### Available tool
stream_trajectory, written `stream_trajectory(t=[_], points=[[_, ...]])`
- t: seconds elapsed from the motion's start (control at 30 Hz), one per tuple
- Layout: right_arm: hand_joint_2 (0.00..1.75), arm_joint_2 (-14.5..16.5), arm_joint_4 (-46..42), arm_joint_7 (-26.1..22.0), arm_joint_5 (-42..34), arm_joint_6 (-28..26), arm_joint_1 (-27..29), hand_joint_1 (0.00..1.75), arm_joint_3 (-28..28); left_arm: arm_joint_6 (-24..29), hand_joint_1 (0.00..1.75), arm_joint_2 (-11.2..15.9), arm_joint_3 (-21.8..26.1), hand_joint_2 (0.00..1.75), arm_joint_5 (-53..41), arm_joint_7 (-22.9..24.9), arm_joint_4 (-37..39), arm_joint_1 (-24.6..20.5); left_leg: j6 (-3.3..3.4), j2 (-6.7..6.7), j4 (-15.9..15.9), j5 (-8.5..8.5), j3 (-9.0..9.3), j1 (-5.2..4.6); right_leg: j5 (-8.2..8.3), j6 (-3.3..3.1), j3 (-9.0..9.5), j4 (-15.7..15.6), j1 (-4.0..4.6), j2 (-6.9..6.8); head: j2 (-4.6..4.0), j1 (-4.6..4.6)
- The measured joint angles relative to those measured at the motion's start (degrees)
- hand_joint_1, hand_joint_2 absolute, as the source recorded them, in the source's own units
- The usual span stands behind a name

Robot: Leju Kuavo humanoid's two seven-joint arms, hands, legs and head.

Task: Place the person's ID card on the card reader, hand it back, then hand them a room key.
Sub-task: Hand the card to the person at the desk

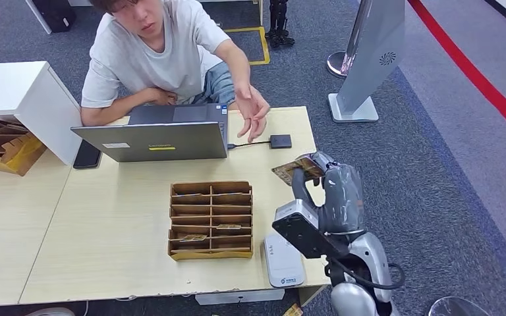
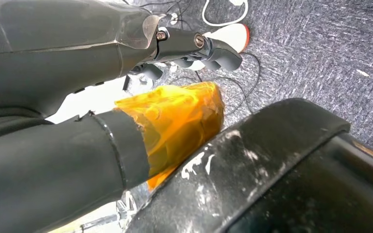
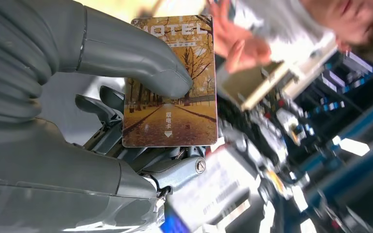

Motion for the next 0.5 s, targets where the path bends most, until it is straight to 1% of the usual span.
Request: stream_trajectory(t=[0.1, 0.23, 0.3, 0.4, 0.5], points=[[1.75, 0.0, 0.5, 0.8, 7.6, -2.8, -2.0, 1.75, 0.9, -0.4, 0.0, 0.0, 0.0, 0.0, -0.7, 0.1, 0.0, -0.1, 0.0, 0.0, 0.0, 0.02, 0.0, 0.0, 0.0, 0.0, 0.0, 0.0, 0.0, 0.0, 0.0, 0.0], [1.75, 0.0, 2.6, 2.4, 19.9, -7.4, -4.8, 1.75, 2.2, -1.0, 0.0, -0.1, 0.0, 0.0, -1.7, 0.2, 0.0, -0.4, -0.02, -0.01, 0.0, 0.04, 0.0, 0.0, 0.01, -0.01, 0.0, 0.0, 0.0, -0.01, 0.0, 0.0], [1.75, 0.0, 3.9, 3.2, 24.6, -8.9, -5.9, 1.75, 2.6, -1.2, 0.0, -0.1, 0.0, 0.0, -2.1, 0.3, 0.0, -0.6, -0.02, -0.02, 0.0, 0.04, 0.0, 0.0, 0.02, -0.01, 0.01, 0.0, 0.0, -0.01, 0.0, 0.0], [1.75, 0.0, 6.5, 4.6, 30.9, -10.3, -8.1, 1.75, 3.3, -1.7, 0.0, -0.2, -0.1, 0.0, -2.7, 0.4, 0.0, -0.9, -0.03, -0.02, 0.0, 0.04, 0.0, 0.0, 0.03, -0.03, 0.01, 0.0, 0.0, -0.01, 0.0, -0.01], [1.75, 0.0, 9.6, 5.7, 34.7, -10.4, -10.5, 1.75, 4.0, -2.1, 0.0, -0.4, -0.1, 0.0, -3.2, 0.5, 0.0, -1.2, 0.0, -0.02, 0.0, 0.08, 0.0, 0.0, 0.04, -0.03, 0.01, 0.0, 0.0, -0.02, 0.0, 0.01]])
